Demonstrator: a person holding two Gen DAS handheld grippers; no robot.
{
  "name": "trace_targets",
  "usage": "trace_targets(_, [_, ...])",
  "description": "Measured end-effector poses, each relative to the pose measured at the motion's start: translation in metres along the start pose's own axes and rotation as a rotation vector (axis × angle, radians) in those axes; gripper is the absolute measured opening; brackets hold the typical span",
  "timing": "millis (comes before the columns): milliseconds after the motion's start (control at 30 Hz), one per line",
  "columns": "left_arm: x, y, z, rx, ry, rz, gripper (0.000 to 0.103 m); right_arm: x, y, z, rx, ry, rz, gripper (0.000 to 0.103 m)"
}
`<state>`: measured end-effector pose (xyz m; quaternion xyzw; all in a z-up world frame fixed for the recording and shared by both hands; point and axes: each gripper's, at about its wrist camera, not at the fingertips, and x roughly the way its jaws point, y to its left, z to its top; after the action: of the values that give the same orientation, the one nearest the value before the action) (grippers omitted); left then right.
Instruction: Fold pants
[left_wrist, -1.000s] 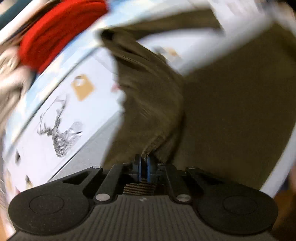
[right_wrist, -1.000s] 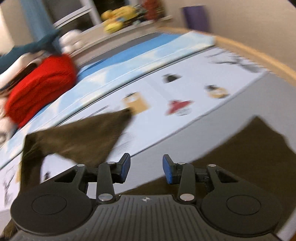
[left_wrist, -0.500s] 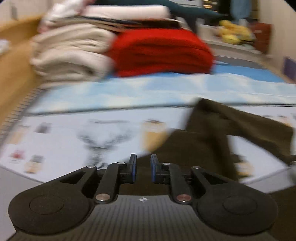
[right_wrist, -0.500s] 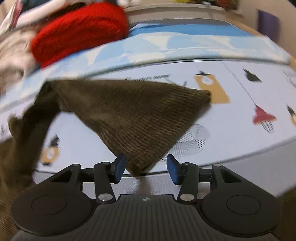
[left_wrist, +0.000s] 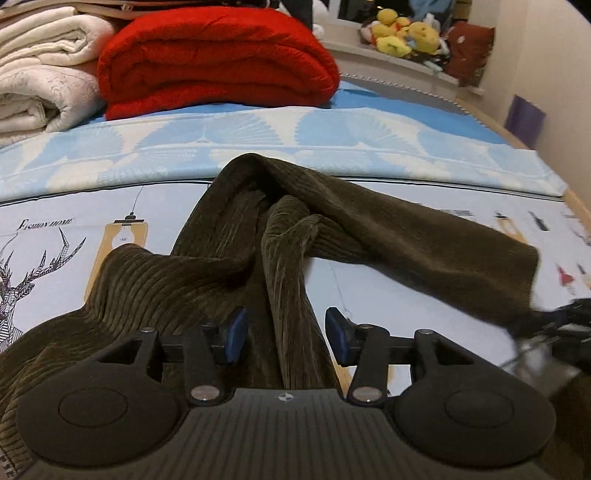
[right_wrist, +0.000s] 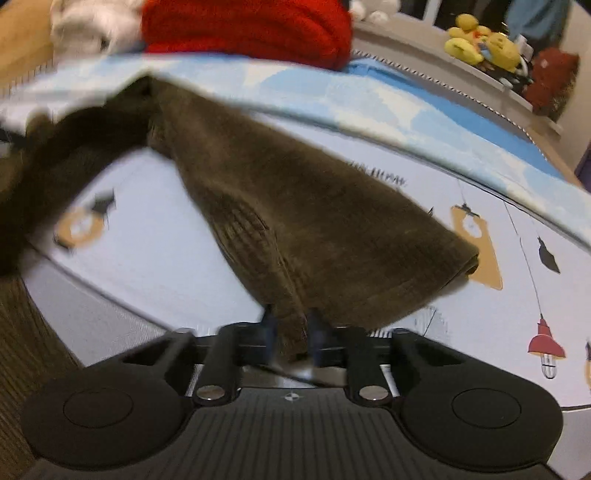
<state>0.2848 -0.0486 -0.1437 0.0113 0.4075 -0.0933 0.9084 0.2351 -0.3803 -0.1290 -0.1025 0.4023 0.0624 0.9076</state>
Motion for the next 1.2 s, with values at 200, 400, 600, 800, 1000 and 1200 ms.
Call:
trace_targets(200, [0.006, 0.003, 0.011, 0.006, -0.01, 0.018, 0.008, -0.065, -0.074, 0.036, 0.26, -0.175, 0.057, 0.013])
trace_targets(400, [-0.04, -0.029, 0.008, 0.351, -0.099, -0.327, 0.007, -0.142, -0.164, 0.102, 0.497, -0.319, -0.064, 0.013])
trace_targets(600, [-0.054, -0.053, -0.023, 0.545, 0.077, -0.611, 0.035, -0.134, -0.248, 0.113, 0.765, -0.232, -0.454, 0.037])
trace_targets(800, [-0.07, -0.028, -0.013, 0.493, 0.09, -0.688, 0.063, -0.108, -0.244, -0.012, 1.006, -0.132, -0.437, 0.052])
trace_targets(1000, [-0.047, 0.055, 0.009, 0.262, 0.093, -0.304, 0.067, -0.095, -0.236, -0.113, 1.263, 0.036, -0.47, 0.052])
trace_targets(1200, [-0.027, 0.172, 0.01, -0.072, 0.22, 0.153, 0.075, -0.07, -0.232, -0.108, 1.167, 0.09, -0.427, 0.052])
